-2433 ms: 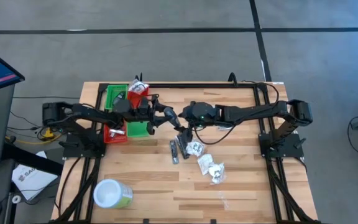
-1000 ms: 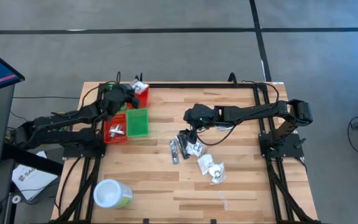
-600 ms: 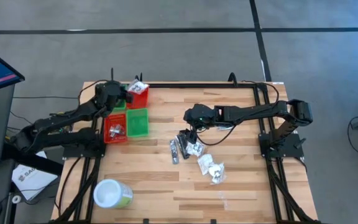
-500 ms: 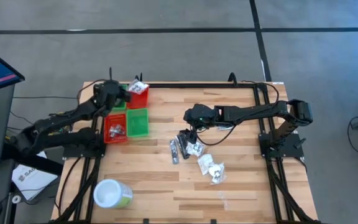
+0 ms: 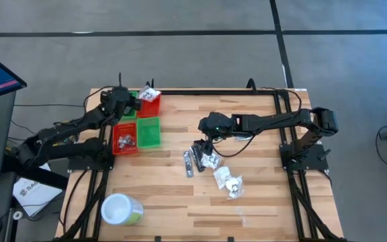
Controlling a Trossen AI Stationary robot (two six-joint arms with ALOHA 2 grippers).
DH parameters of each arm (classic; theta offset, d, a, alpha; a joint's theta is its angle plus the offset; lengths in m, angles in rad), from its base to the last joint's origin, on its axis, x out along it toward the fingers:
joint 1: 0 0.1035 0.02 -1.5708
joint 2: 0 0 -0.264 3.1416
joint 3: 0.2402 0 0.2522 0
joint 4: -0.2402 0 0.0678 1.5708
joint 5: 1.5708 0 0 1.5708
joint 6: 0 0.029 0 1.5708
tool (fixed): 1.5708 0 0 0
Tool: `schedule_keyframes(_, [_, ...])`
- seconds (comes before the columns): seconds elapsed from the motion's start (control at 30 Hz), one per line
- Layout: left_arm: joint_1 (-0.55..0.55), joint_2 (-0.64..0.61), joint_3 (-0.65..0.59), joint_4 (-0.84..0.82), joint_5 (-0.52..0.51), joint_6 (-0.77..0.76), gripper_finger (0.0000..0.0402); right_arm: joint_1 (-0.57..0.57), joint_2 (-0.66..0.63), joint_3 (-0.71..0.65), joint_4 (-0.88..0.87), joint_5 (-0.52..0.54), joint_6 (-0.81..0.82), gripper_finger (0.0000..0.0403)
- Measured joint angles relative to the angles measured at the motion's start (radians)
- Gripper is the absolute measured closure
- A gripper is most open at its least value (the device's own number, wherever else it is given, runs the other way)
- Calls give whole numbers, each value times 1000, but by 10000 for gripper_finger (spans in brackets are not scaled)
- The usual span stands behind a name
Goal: Pick & Place Travel size toiletries
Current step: Put the gray deodorant into the top green bin, then put the silver nail cutter into the bottom red bin
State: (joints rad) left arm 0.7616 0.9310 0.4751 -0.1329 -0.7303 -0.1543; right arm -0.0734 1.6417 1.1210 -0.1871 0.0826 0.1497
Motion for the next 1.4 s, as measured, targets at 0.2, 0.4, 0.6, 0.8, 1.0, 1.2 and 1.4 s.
schedule_keyframes(0.2, [0,0,0,-2,-3,0,189,0,0,0,0,0,0,97])
schedule_keyframes(0.4, [0,-1,0,-5,-3,0,179,0,0,0,0,0,0,97])
schedule_keyframes(0.6, [0,-1,0,-7,-3,0,191,0,0,0,0,0,0,97])
schedule_keyframes(0.8, [0,-1,0,-7,-3,0,199,0,0,0,-1,0,0,97])
schedule_keyframes(1.0, [-21,-1,0,-8,-2,0,198,7,0,0,-54,0,19,97])
schedule_keyframes(1.2, [-65,-1,0,-9,81,0,206,15,0,0,-193,12,70,97])
schedule_keyframes(1.4, [-119,-2,0,-9,136,0,216,36,0,-26,-215,52,150,97])
